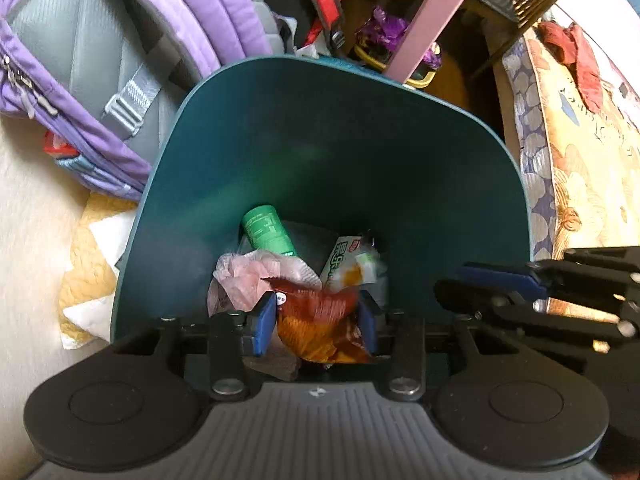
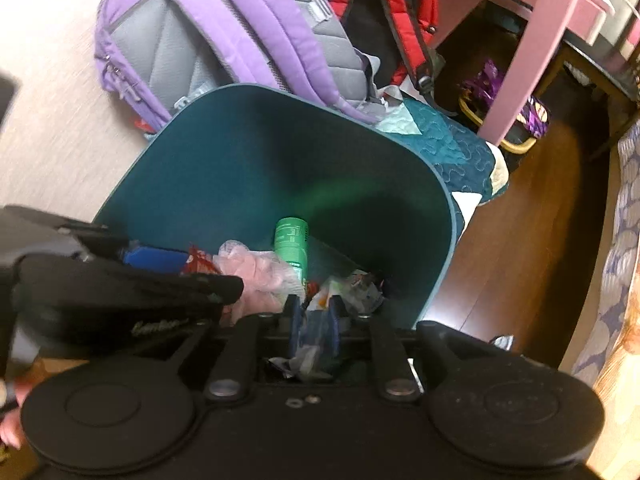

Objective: Collect trash
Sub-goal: 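Open both tools to drop the packet and bag into the wastebasket, then move both open tools back down toward the trash on the floor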

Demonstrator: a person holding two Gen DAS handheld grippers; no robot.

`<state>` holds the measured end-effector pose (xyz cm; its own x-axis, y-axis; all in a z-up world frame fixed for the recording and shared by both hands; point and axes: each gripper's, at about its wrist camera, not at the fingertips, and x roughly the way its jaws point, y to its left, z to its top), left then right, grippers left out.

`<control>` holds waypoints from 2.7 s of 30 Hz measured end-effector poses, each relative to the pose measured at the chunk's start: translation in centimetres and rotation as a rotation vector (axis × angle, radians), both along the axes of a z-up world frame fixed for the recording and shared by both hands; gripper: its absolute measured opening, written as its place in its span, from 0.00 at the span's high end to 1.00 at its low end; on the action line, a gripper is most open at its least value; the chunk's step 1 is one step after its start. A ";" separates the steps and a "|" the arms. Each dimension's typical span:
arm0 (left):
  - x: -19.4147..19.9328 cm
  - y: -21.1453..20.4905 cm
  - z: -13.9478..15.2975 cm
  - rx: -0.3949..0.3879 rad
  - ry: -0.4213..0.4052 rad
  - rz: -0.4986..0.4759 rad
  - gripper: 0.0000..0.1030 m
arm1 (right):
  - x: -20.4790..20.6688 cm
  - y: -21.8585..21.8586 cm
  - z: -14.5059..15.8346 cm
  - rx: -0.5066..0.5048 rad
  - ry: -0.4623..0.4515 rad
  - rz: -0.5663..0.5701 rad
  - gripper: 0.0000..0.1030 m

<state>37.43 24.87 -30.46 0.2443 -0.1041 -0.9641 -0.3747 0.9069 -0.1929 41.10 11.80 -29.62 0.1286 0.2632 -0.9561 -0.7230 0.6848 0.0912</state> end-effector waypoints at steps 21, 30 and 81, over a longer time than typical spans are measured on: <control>-1.4 -0.9 6.0 0.005 -0.165 0.015 0.40 | -2.1 -3.4 6.5 0.121 -0.047 -0.008 0.73; -1.8 -3.8 10.7 0.053 -0.277 -0.071 0.34 | -2.5 -6.7 9.4 0.178 -0.080 -0.066 0.67; 3.9 -32.3 -15.8 0.063 -0.168 -0.229 0.12 | 8.5 -38.7 -18.1 0.026 -0.017 -0.399 0.11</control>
